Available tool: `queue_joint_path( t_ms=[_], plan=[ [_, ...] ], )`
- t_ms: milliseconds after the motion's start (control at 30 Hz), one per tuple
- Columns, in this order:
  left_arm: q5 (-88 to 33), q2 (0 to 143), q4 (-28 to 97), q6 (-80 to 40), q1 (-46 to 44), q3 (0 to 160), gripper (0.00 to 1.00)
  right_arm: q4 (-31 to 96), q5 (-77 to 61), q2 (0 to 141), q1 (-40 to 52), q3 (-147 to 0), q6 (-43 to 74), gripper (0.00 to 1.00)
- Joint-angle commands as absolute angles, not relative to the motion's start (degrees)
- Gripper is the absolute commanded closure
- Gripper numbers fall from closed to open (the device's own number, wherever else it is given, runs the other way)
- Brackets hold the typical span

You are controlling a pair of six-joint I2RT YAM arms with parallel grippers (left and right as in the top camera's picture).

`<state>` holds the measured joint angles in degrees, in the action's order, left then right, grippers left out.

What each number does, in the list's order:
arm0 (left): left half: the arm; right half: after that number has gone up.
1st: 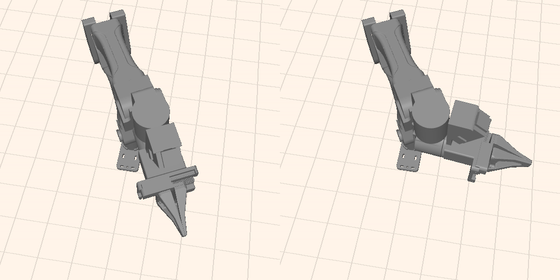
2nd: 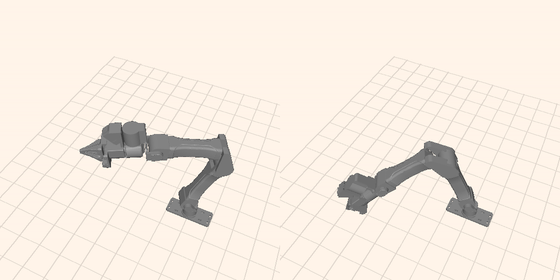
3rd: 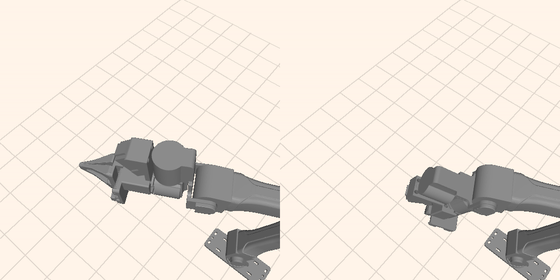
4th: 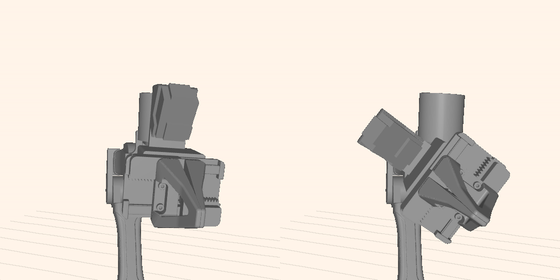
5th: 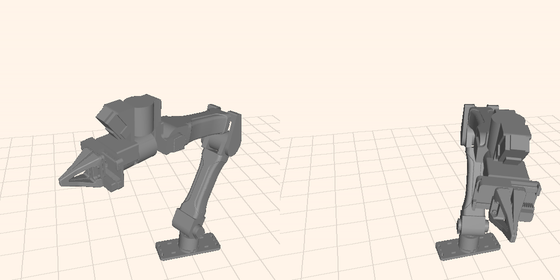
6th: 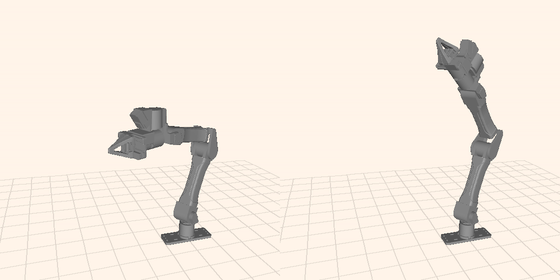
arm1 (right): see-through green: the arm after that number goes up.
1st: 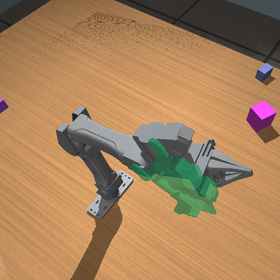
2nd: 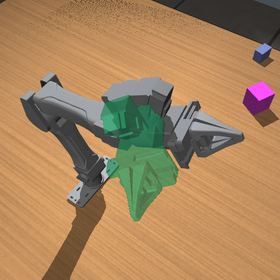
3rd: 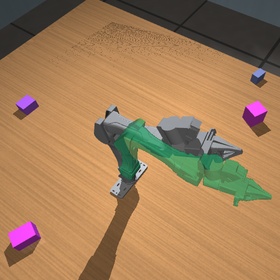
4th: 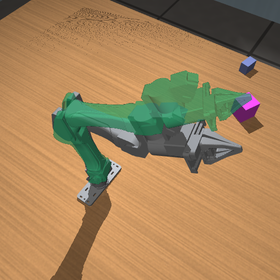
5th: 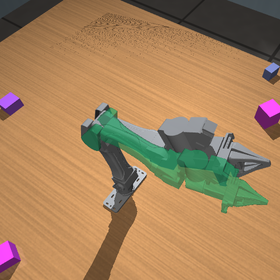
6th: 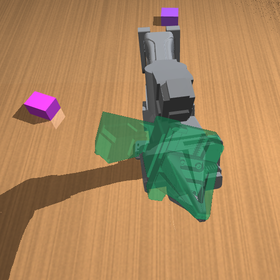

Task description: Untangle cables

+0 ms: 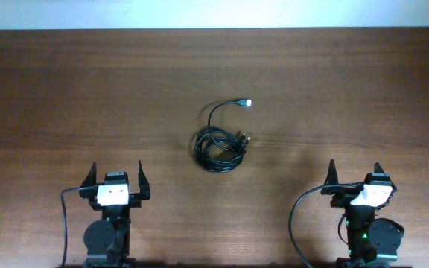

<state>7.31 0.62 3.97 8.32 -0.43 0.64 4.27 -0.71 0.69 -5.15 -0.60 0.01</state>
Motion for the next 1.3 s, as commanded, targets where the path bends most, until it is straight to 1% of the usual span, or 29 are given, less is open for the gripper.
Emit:
queue_joint_path(
  t_ms=[0, 433, 467, 533, 600, 633, 733, 767, 833, 867, 933, 967, 1067, 1167, 1233, 1267],
  plan=[
    [7.29, 0.4, 4.34, 7.81, -0.64, 0.58, 0.01, 4.6, -0.23, 0.19, -4.89, -0.32, 0.27, 0.01],
    [7.14, 0.4, 3.7, 7.75, -0.6, 0.58, 0.01, 4.01, -0.67, 0.19, -4.89, -0.32, 0.51, 0.01],
    [3.31, 0.38, 3.14, 7.75, -0.6, 0.58, 0.01, 0.95, -4.71, 0.19, -4.89, -0.32, 0.49, 0.01],
    [-10.85, 0.38, -2.9, 7.77, -0.6, 0.58, 0.01, -6.42, -14.41, 0.19, -4.89, -0.32, 0.49, 0.01],
    [-18.0, 0.4, -7.05, 6.42, -0.6, 1.67, 0.01, -15.38, -26.3, 0.19, -4.89, -0.34, 0.49, 0.01],
    [-21.58, 0.4, -6.79, 5.63, -0.6, 3.31, 0.01, -15.49, -28.69, 0.19, -4.89, -0.97, 0.54, 0.01],
    [-22.96, 0.4, -4.89, 5.63, -0.6, 8.78, 0.01, -14.76, -29.28, 0.19, -4.89, -4.34, 2.39, 0.01],
    [-21.32, 0.4, -1.13, 5.65, -0.6, 11.68, 0.01, -13.41, -27.97, 0.21, -4.89, -5.56, 2.37, 0.01],
    [-18.2, 2.66, 8.88, 6.09, -0.6, 19.49, 0.01, -6.5, -24.77, 0.84, -4.89, -10.39, -0.64, 0.01],
    [-18.2, 4.43, 10.57, 6.07, -0.6, 23.2, 0.01, -5.13, -23.11, 2.07, -4.89, -12.51, -1.26, 0.01],
    [-18.48, 8.14, 10.9, 6.04, -0.62, 29.34, 0.01, -2.96, -12.99, 5.63, -4.89, -16.53, -1.26, 0.02],
    [-19.94, 10.98, 11.33, 6.04, -0.6, 32.1, 0.01, -2.0, -10.02, 8.95, -4.89, -19.46, -1.26, 0.01],
    [-25.45, 17.72, 12.78, 5.39, -0.6, 38.11, 0.01, 7.53, -10.02, 19.59, -4.89, -33.15, -1.23, 0.01],
    [-25.74, 22.5, 15.0, 5.39, -0.6, 45.52, 0.01, 18.35, -11.75, 29.67, -4.89, -50.94, -1.23, 0.01],
    [-28.36, 25.89, 25.56, 5.43, -0.6, 56.1, 0.01, 30.35, -18.35, 34.79, -4.89, -64.95, -1.26, 0.01],
    [-28.84, 26.13, 27.92, 5.43, -0.6, 58.39, 0.01, 32.97, -19.51, 35.24, -4.89, -67.64, -1.26, 0.01]
  ],
)
